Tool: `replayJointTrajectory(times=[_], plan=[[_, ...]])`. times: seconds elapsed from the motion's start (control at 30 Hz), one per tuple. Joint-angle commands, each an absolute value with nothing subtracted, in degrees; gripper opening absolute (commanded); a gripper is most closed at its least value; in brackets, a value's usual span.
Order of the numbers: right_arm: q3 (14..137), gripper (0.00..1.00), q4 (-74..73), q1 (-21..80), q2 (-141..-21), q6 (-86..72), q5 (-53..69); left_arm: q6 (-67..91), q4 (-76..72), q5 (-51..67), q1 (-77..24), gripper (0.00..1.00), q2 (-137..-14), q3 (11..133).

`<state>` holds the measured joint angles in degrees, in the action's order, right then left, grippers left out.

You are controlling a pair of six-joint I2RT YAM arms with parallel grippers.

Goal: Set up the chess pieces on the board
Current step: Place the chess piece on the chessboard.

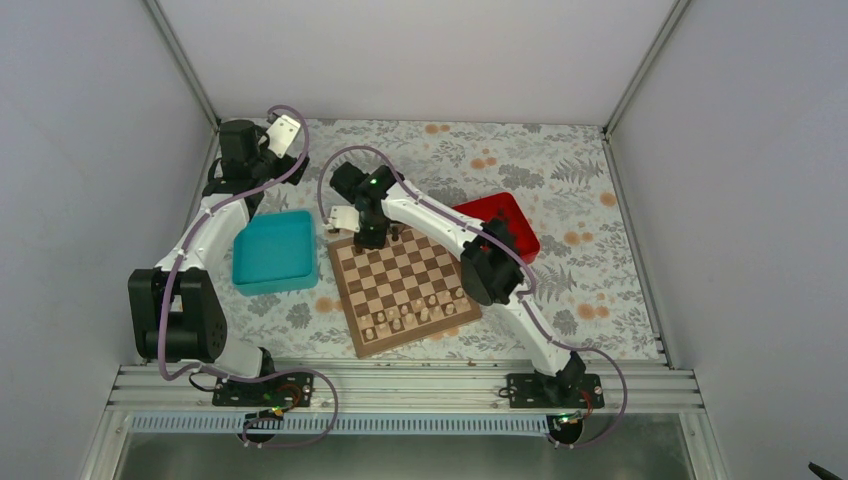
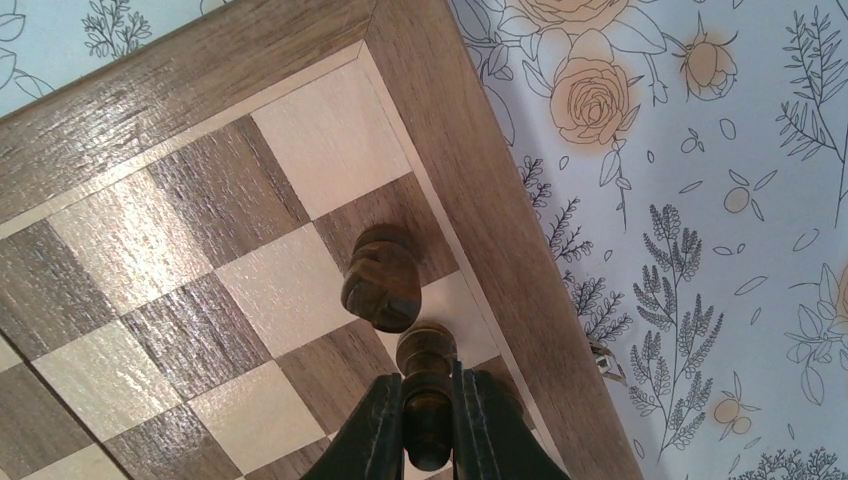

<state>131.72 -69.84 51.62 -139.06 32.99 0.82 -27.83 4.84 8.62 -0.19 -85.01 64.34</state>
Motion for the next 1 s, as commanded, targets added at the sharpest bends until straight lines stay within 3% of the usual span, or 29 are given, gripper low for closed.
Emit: replayJointTrajectory(times=[0.0, 0.67, 0.97], plan=[[131.6, 0.09, -68.88, 51.17, -140.61, 33.74, 1.75, -28.12, 3.43, 9.53, -0.35, 1.0, -85.02, 64.01], [131.22, 0.26, -67.89, 50.6, -139.39, 33.3, -0.1, -28.3, 3.53, 9.61, -0.33, 1.0, -85.16, 63.72], [131.57, 0.38, -65.98, 48.09, -128.12, 32.04, -2.96, -28.2, 3.59, 9.33, -0.27, 1.0, -84.89, 63.89]])
